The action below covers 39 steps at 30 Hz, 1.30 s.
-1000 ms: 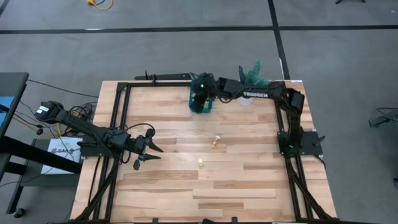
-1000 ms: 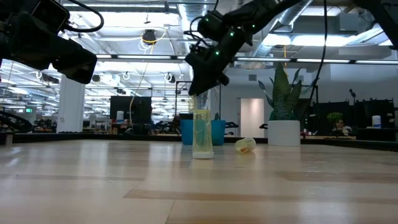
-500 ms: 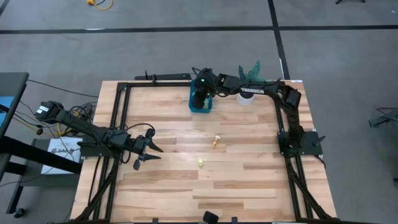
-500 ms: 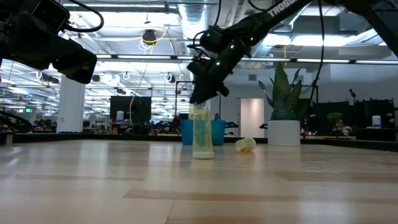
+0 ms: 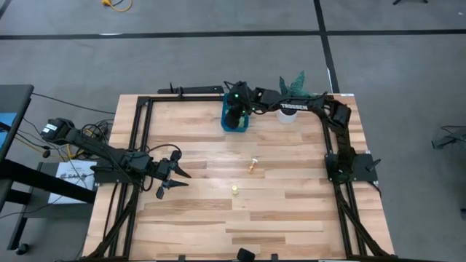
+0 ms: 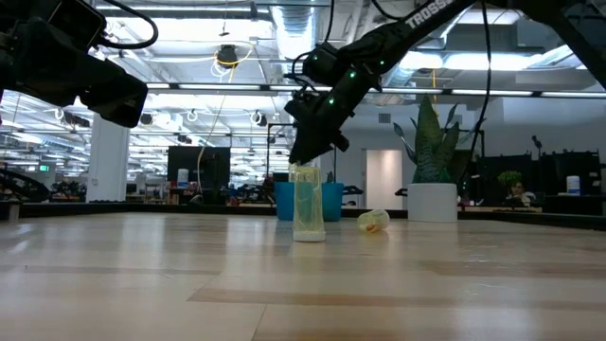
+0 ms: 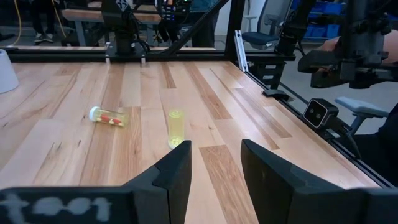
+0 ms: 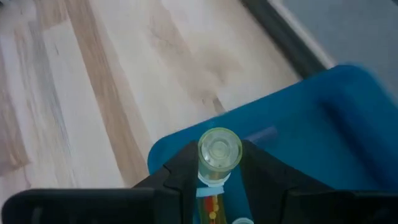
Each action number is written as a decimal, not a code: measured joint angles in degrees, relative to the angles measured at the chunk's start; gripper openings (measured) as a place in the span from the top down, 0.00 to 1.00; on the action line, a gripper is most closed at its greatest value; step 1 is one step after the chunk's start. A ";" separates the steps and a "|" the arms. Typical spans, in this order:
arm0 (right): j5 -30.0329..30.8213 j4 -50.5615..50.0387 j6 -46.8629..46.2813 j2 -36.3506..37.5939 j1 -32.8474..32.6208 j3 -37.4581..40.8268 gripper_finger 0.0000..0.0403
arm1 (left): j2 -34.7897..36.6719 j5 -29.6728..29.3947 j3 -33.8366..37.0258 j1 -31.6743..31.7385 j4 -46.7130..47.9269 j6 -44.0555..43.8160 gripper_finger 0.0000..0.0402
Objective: Pick and place pill bottles into a basket
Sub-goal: Put the left yellow pill bottle into the blue container
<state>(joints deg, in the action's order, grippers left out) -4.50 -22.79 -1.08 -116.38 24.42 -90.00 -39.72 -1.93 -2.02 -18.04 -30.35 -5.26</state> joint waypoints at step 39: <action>-3.07 -4.97 0.02 -1.24 -0.79 0.07 0.69 | 0.00 0.02 0.00 0.00 -0.15 -0.07 0.68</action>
<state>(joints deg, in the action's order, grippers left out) -7.57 -27.76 -1.06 -117.62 23.64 -89.93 -39.72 -1.91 -2.02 -18.04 -30.50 -5.32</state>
